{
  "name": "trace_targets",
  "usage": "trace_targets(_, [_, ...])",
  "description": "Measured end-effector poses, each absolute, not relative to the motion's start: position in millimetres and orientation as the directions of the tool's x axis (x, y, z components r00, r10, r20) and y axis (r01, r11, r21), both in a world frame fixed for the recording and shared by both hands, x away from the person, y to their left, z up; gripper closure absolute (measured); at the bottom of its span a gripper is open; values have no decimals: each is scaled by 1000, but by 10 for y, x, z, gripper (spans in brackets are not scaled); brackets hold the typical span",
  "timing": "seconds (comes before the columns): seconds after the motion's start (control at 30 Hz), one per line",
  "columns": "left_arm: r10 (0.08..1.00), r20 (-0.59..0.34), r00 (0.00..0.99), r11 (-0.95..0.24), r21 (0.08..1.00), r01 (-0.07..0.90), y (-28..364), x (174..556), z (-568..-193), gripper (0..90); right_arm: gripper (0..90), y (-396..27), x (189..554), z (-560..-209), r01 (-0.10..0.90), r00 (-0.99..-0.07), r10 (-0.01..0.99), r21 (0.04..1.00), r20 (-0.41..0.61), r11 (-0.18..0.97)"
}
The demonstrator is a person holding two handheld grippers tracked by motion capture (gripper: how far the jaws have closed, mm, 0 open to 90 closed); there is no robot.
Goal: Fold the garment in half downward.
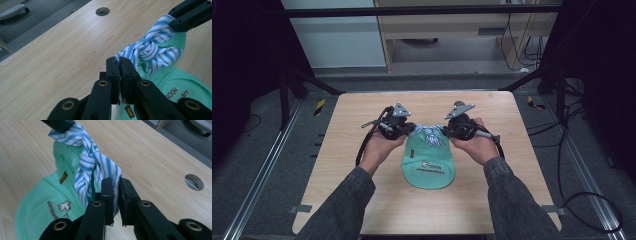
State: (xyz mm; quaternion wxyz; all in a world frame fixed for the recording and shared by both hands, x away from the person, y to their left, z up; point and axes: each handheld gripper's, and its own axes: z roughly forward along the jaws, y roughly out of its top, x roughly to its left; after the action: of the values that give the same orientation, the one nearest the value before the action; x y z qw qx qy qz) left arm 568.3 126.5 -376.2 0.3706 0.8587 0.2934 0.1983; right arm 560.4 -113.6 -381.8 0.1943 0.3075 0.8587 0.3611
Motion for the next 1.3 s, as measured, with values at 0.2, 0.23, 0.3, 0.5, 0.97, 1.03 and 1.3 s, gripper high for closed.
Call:
trace_targets(0.2, [648,114,753,-547,758,356,1292,5639,-3828,864,828,-1128,5553,-3876,377,-747,655,739,-115,559])
trace_targets(0.23, [648,114,753,-546,759,354,1292,5632,-3834,864,828,-1126,5537,-3887,377,-748,654,738,-114,560])
trace_targets(0.3, [645,113,756,-546,760,353,1287,5614,-3849,864,829,-1131,5519,-3903,375,-748,653,738,-117,561])
trace_targets(0.5, [635,120,763,-559,752,348,1284,5546,-3892,865,828,-1141,5466,-3961,371,-753,648,736,-119,566])
trace_targets(0.97, [625,110,772,-561,751,347,1304,5429,-4004,865,829,-1155,5350,-4096,370,-759,642,743,-105,559])
trace_targets(1.03, [625,110,773,-561,752,347,1306,5419,-4009,865,829,-1157,5343,-4097,369,-761,641,744,-103,557])
trace_targets(1.3, [619,96,780,-549,762,343,1331,5341,-4058,864,827,-1153,5235,-4138,358,-769,631,744,-108,564])
